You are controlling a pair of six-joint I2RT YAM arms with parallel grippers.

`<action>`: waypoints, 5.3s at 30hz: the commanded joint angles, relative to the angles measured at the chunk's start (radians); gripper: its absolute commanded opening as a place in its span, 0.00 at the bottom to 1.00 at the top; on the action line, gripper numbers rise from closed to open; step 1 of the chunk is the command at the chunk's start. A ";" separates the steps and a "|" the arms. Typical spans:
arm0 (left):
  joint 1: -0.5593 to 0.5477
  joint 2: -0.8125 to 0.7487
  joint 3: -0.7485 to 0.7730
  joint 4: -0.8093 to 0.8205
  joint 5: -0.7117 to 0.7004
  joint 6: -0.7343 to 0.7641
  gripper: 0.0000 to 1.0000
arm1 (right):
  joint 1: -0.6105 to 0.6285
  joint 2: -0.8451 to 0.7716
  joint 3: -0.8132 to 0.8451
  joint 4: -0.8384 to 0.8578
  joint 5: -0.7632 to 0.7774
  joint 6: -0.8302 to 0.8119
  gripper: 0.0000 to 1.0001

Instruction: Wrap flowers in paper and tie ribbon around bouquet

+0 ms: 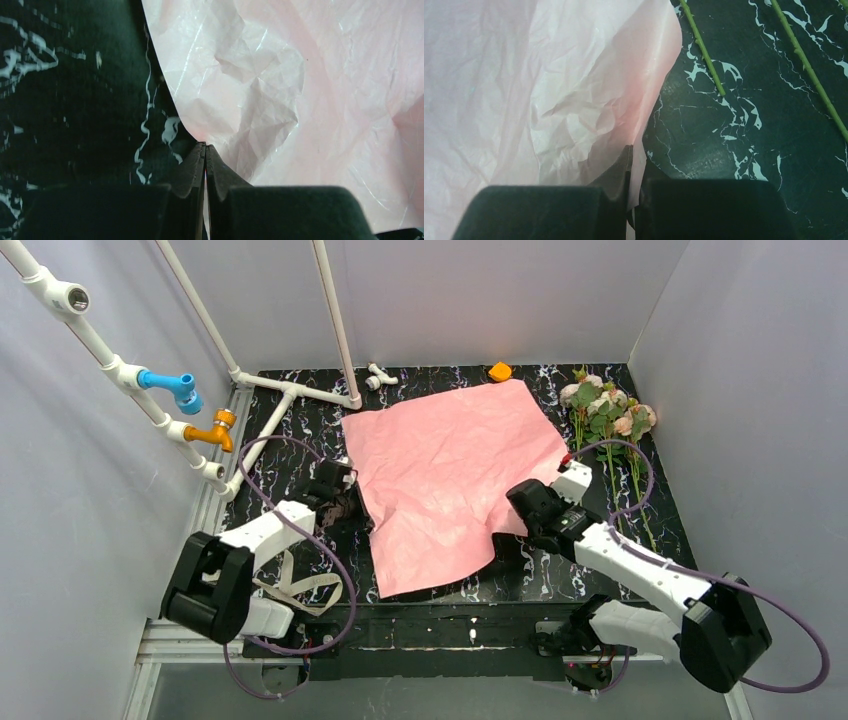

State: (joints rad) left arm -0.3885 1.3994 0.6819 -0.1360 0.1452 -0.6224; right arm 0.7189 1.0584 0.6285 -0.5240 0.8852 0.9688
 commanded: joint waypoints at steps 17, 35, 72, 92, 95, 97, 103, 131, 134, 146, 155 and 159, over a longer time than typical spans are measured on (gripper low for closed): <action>-0.220 -0.153 -0.136 -0.095 -0.290 -0.492 0.00 | -0.222 0.262 0.108 0.295 -0.091 -0.265 0.06; -0.420 -0.294 -0.168 -0.219 -0.500 -0.739 0.00 | -0.307 0.321 0.147 0.240 -0.090 -0.265 0.01; -0.503 -0.163 -0.126 -0.134 -0.588 -0.741 0.00 | -0.392 0.643 0.388 0.240 -0.181 -0.352 0.12; -0.505 -0.396 -0.281 -0.198 -0.418 -0.728 0.00 | -0.394 0.373 0.354 0.130 -0.192 -0.489 0.97; -0.505 -0.421 -0.263 -0.233 -0.392 -0.697 0.00 | -0.407 0.381 0.377 0.173 -0.168 -0.533 0.98; -0.505 -0.437 -0.253 -0.255 -0.365 -0.673 0.00 | -0.427 0.421 0.399 0.209 -0.190 -0.570 0.96; -0.504 -0.546 -0.266 -0.345 -0.314 -0.640 0.00 | -0.499 0.603 0.485 0.305 -0.295 -0.709 0.87; -0.504 -0.639 -0.131 -0.470 -0.301 -0.380 0.72 | -0.704 0.991 0.805 0.229 -0.620 -0.809 0.01; -0.505 -0.574 -0.098 -0.474 -0.283 -0.373 0.74 | -0.701 0.942 0.822 0.222 -0.624 -0.820 0.01; -0.504 -0.300 -0.004 -0.499 -0.286 -0.456 0.74 | -0.585 0.691 0.914 0.193 -0.461 -0.893 0.01; -0.505 -0.116 0.123 -0.565 -0.389 -0.457 0.71 | -0.548 0.580 0.955 0.163 -0.394 -0.916 0.01; -0.505 -0.066 0.148 -0.609 -0.442 -0.473 0.71 | -0.541 0.539 0.958 0.161 -0.322 -0.941 0.01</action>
State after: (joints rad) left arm -0.8879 1.3064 0.7959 -0.6537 -0.2024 -1.0760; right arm 0.1692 1.6619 1.5448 -0.3553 0.4686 0.0669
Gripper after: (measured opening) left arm 0.716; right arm 0.055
